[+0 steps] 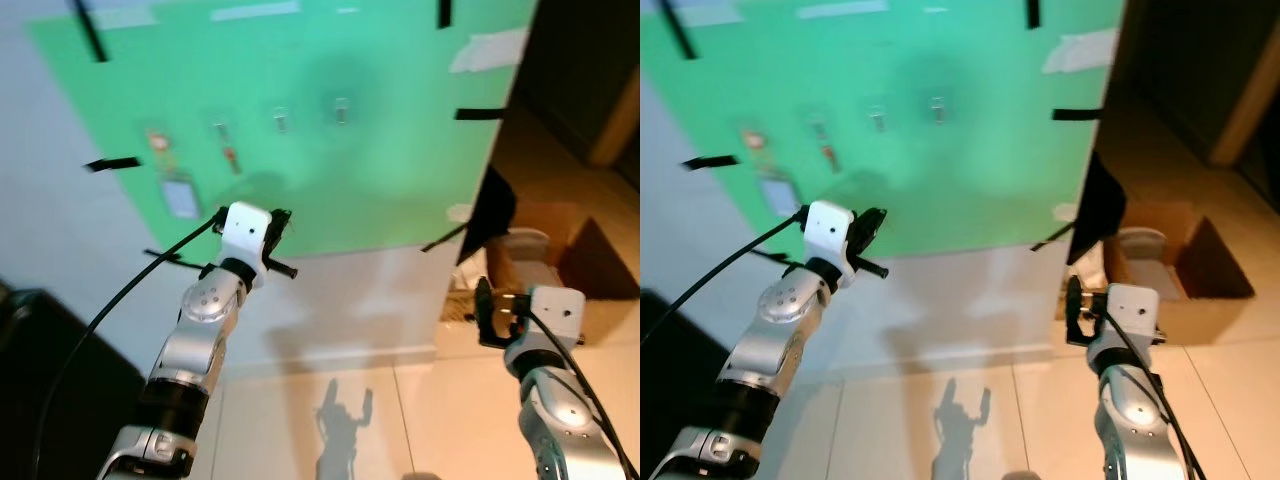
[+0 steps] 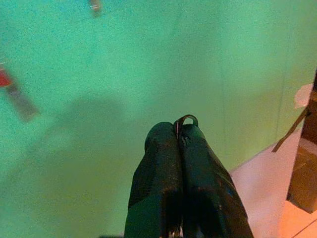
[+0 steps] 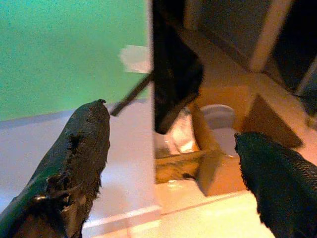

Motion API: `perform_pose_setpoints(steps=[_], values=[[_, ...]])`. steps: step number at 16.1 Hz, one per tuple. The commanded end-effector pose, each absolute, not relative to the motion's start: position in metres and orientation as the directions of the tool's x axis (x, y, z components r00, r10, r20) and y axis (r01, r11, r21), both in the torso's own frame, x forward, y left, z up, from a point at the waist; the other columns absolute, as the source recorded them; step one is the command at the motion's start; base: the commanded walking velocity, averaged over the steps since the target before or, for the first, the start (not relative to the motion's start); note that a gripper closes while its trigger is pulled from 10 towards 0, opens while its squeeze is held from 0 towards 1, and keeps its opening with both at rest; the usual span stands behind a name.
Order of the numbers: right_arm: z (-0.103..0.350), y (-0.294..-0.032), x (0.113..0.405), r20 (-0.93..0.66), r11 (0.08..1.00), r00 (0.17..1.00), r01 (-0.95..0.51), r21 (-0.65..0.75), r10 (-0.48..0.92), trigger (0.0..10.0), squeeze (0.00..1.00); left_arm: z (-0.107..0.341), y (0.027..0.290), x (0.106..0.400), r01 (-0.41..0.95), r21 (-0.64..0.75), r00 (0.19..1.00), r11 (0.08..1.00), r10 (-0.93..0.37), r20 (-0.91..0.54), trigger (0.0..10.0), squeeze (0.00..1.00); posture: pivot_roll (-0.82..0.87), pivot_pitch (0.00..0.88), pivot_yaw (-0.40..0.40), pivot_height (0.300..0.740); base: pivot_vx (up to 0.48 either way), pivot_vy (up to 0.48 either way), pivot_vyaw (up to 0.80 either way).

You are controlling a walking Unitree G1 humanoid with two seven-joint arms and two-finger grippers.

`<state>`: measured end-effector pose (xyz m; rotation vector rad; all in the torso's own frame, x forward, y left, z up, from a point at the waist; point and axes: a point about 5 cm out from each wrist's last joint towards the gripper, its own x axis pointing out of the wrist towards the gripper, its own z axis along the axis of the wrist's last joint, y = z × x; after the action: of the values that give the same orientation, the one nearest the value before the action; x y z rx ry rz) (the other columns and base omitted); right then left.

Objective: Hang keys on a hook

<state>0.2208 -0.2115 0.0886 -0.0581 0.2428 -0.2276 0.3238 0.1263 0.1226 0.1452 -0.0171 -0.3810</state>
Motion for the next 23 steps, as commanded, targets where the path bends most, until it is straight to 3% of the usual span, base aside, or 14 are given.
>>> perform_pose_setpoints(steps=[1,4,10,12,15,19,23], values=[[0.094,-0.207,0.225,-0.208,0.975,0.953,0.207,-0.076,-0.219,10.0,0.00,0.130,0.128,0.328,0.371,0.154,0.927,0.916,-0.376,0.006,10.0,0.00,-0.18,0.000,0.146,0.740,0.289,0.000,-0.71],[0.093,-0.207,0.224,-0.205,0.974,0.953,0.214,-0.073,-0.225,10.0,0.00,0.132,0.127,0.330,0.375,0.157,0.924,0.914,-0.381,0.013,10.0,0.00,-0.18,0.000,0.155,0.740,0.286,0.000,-0.80],[0.094,-0.206,0.225,-0.194,0.974,0.955,0.213,-0.072,-0.223,10.0,0.00,0.143,0.127,0.332,0.388,0.159,0.913,0.908,-0.402,0.069,10.0,0.00,-0.18,0.000,0.159,0.740,0.130,0.000,0.00],[0.094,-0.206,0.225,-0.194,0.977,0.958,0.200,-0.071,-0.210,10.0,0.00,0.154,0.132,0.330,0.471,0.081,0.869,0.878,-0.478,0.128,10.0,0.00,-0.17,0.000,0.155,0.740,0.000,0.000,0.00],[0.096,-0.204,0.226,-0.182,0.983,0.966,0.178,-0.055,-0.185,10.0,0.00,0.170,0.150,0.330,0.622,0.035,0.776,0.782,-0.622,0.107,10.0,0.00,-0.16,0.000,0.142,0.740,0.000,0.000,0.00],[0.106,-0.184,0.228,-0.149,0.997,0.989,-0.012,-0.074,0.000,10.0,0.00,0.201,0.188,0.340,0.776,-0.006,0.630,0.631,-0.775,0.054,10.0,0.00,-0.14,0.000,0.119,0.740,0.000,0.000,0.00],[0.121,-0.167,0.227,-0.126,0.983,0.982,-0.153,-0.100,0.140,10.0,0.00,0.216,0.196,0.352,0.827,-0.055,0.561,0.559,-0.825,0.058,10.0,0.00,-0.14,0.000,0.111,0.740,0.000,0.000,0.00]])
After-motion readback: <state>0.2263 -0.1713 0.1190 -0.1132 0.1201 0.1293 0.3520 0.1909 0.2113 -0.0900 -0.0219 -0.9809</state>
